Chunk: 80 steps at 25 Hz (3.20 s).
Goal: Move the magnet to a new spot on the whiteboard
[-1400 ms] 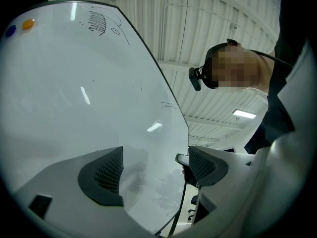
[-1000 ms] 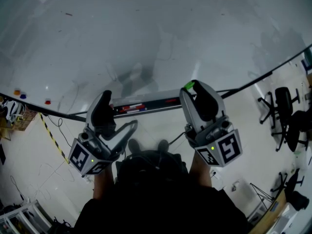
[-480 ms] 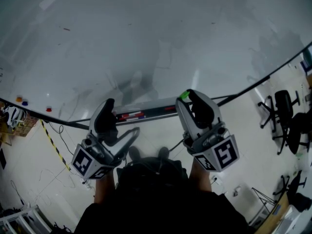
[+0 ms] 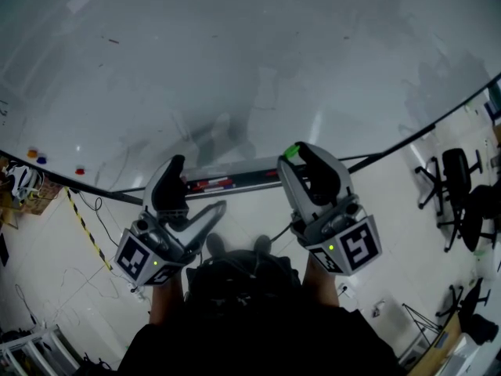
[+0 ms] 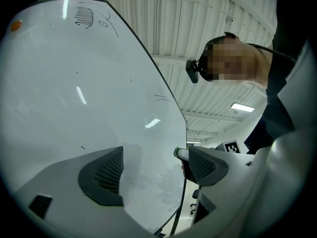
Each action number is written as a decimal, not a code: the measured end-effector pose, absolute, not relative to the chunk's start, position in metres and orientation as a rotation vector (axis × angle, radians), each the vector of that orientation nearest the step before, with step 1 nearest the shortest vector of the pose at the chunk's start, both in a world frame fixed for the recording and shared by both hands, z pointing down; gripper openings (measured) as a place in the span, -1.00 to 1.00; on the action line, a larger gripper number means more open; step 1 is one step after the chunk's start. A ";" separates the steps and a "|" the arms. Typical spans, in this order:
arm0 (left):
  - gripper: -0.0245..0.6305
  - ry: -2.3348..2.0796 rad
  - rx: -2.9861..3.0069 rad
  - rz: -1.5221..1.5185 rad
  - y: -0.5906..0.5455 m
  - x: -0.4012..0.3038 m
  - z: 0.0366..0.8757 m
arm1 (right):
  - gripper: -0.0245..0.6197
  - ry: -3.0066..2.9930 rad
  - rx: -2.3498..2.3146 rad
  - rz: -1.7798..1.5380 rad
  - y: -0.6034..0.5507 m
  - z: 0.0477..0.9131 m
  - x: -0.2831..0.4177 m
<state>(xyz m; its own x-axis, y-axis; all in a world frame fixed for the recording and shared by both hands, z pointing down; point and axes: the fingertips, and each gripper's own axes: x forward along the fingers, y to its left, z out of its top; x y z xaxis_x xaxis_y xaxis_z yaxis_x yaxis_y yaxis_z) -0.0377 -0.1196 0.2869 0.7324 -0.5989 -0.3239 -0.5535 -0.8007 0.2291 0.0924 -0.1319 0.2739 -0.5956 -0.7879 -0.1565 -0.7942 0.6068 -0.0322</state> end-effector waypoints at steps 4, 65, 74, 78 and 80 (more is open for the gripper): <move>0.32 -0.959 2.799 -0.607 -0.122 -0.044 0.287 | -0.45 2.679 -1.327 0.066 -0.133 0.275 0.090; 0.32 -1.000 2.780 -0.670 -0.125 -0.100 0.292 | -0.45 2.651 -2.235 0.963 -0.212 0.310 0.034; 0.32 -1.002 2.780 -0.671 -0.124 -0.102 0.294 | -0.44 2.624 -2.241 1.006 -0.211 0.311 0.032; 0.32 -1.004 2.777 -0.669 -0.122 -0.104 0.294 | -0.40 2.621 -2.224 0.996 -0.209 0.310 0.031; 0.32 -1.002 2.779 -0.673 -0.122 -0.104 0.294 | -0.39 2.615 -2.225 0.994 -0.208 0.309 0.031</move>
<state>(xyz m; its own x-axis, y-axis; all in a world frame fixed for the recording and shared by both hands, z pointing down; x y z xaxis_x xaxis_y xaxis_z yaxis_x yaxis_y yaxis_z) -0.1043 -0.1217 0.2939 0.6835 -0.6296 -0.3692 -0.5799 -0.7756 0.2491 0.0311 -0.2076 0.3092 -0.1689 -0.9854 -0.0232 -0.7521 0.1136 0.6492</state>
